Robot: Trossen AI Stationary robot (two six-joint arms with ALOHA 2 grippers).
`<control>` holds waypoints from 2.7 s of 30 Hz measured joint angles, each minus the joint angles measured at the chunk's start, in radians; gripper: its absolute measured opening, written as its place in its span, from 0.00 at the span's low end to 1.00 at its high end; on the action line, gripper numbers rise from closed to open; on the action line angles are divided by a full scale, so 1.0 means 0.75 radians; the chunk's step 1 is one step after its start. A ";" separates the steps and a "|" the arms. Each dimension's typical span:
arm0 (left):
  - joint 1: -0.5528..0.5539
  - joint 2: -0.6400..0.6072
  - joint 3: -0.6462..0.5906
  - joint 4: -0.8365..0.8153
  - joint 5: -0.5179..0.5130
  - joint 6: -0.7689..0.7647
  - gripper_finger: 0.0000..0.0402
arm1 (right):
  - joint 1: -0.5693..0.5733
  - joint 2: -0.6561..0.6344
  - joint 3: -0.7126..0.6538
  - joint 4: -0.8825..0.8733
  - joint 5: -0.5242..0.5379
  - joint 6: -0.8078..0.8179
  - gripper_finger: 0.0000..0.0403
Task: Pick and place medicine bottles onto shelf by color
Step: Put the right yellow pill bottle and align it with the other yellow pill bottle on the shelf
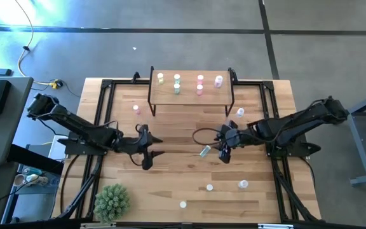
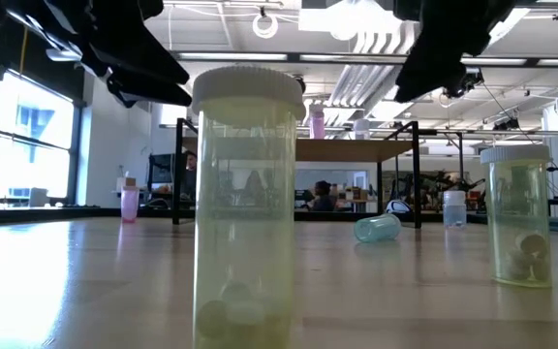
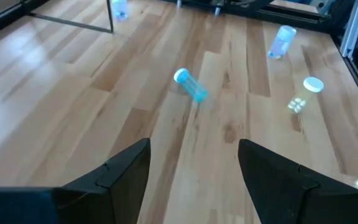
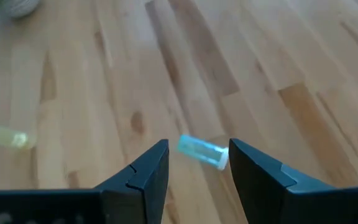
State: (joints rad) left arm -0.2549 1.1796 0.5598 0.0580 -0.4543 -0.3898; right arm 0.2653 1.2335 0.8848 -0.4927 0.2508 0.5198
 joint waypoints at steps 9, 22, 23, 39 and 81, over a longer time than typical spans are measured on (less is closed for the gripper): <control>-0.085 0.082 0.000 0.142 -0.004 -0.002 0.58 | 0.132 0.000 0.000 -0.006 -0.010 0.075 0.39; -0.117 0.091 0.000 0.166 -0.008 -0.028 0.58 | 0.330 0.076 0.000 -0.016 -0.031 0.161 0.39; -0.117 0.091 0.000 0.165 -0.008 -0.036 0.58 | 0.348 0.090 0.000 -0.017 -0.031 0.174 0.39; -0.117 0.091 0.001 0.164 -0.003 -0.038 0.58 | 0.607 0.303 0.000 0.068 0.002 0.356 0.39; -0.116 0.090 0.001 0.166 0.007 -0.039 0.58 | 0.738 0.741 0.000 0.502 0.465 0.444 0.57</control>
State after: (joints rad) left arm -0.3420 1.2472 0.5606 0.1825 -0.4492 -0.4194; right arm 0.8188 1.7893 0.8846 -0.1159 0.5992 0.8527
